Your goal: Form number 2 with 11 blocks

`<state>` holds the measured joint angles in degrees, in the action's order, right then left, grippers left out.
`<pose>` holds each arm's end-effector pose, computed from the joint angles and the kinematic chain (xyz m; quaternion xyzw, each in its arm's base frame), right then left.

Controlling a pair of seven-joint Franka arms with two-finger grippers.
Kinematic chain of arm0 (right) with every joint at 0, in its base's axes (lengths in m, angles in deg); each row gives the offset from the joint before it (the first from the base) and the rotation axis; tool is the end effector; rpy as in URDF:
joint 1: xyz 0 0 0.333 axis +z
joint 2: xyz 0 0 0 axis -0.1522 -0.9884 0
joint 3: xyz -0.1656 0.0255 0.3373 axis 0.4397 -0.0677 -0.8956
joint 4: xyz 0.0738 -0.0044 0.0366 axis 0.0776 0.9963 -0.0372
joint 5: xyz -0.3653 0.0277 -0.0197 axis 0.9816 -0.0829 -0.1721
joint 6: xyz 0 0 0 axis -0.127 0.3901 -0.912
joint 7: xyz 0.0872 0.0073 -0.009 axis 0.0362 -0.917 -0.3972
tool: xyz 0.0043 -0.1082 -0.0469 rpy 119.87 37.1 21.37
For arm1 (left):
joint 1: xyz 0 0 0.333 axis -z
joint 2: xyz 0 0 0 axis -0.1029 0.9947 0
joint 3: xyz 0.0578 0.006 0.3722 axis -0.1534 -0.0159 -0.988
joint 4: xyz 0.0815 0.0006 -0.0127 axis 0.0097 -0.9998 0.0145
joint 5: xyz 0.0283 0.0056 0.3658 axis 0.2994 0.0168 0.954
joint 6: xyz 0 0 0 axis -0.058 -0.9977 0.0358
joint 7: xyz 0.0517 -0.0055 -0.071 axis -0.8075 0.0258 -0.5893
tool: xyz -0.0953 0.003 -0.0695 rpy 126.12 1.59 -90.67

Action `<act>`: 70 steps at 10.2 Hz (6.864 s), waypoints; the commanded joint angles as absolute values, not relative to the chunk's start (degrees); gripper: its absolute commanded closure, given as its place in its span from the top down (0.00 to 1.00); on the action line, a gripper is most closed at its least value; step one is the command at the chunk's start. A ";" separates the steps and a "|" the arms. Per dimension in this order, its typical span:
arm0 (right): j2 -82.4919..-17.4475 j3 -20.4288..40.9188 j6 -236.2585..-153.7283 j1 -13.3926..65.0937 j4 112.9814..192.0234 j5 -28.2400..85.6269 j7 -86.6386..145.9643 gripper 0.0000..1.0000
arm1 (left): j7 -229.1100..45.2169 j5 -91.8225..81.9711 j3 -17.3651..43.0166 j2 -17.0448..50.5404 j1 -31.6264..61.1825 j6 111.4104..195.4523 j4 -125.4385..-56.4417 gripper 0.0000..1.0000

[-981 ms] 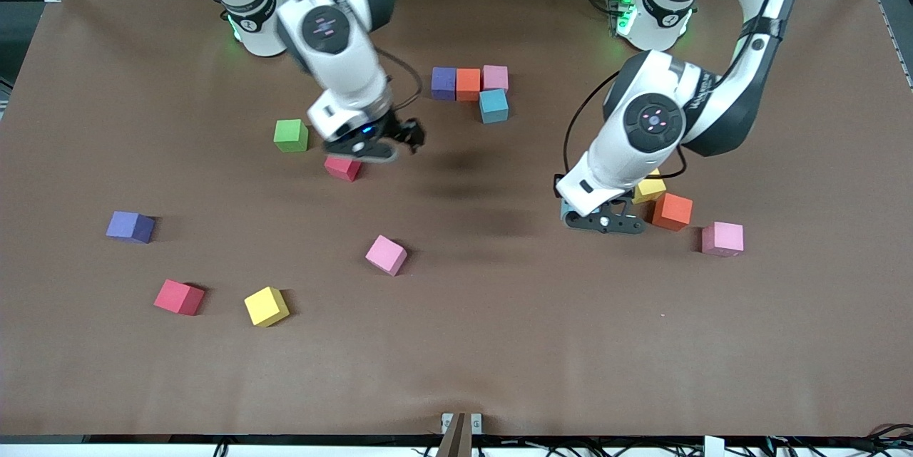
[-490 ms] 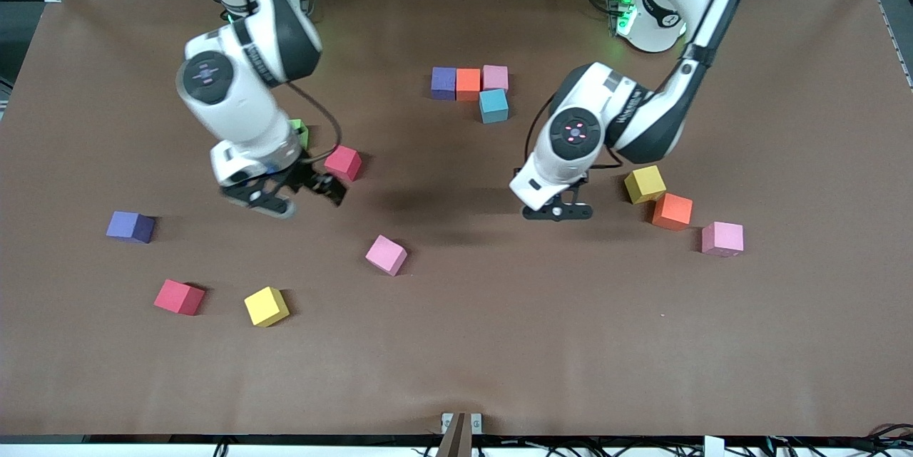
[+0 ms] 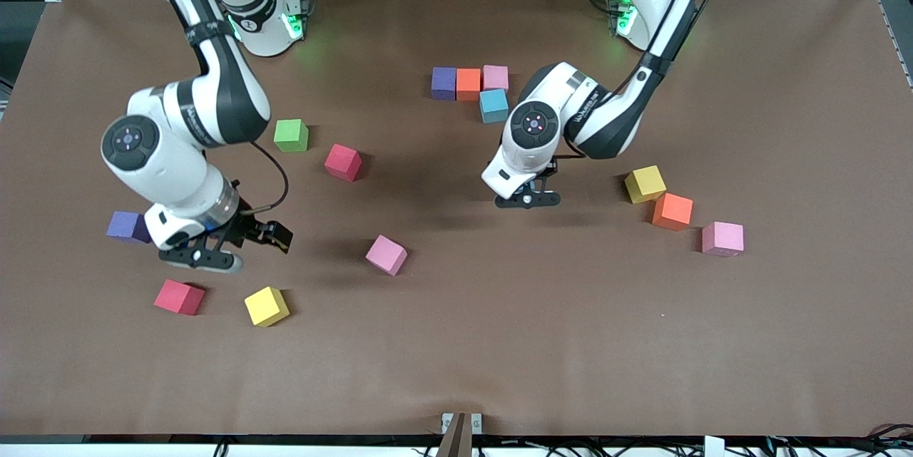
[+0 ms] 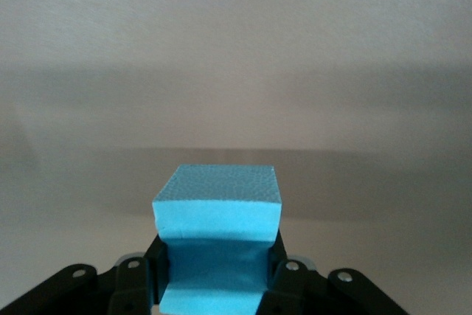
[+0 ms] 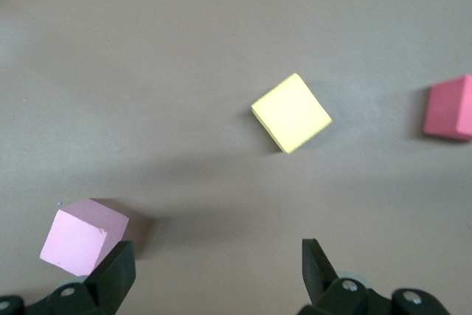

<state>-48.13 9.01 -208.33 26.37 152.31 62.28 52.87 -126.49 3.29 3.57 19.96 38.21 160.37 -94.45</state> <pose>0.6503 0.1637 0.4401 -0.9957 0.0544 -0.0683 0.0304 0.4925 -0.4180 0.3203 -0.9967 -0.0087 0.0793 0.0114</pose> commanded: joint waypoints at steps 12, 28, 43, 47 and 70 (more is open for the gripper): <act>-63.32 4.98 -212.60 31.68 140.32 62.02 25.91 1.00 | -140.95 3.01 8.74 12.92 39.30 177.68 -112.34 0.44; -67.46 3.65 -215.95 36.70 142.78 62.73 13.78 1.00 | -140.95 3.28 10.15 11.52 43.95 179.09 -117.00 0.45; -69.66 3.83 -216.22 36.79 142.25 62.55 11.76 1.00 | -140.87 4.51 10.06 12.48 44.40 179.62 -116.56 1.00; -70.27 3.83 -217.27 36.88 142.16 62.64 11.76 1.00 | -140.34 4.51 9.53 12.22 44.05 179.62 -115.77 1.00; -52.87 4.88 -211.03 54.88 157.98 62.64 1.03 0.35 | -111.95 4.59 9.44 9.93 3.80 154.30 -108.47 1.00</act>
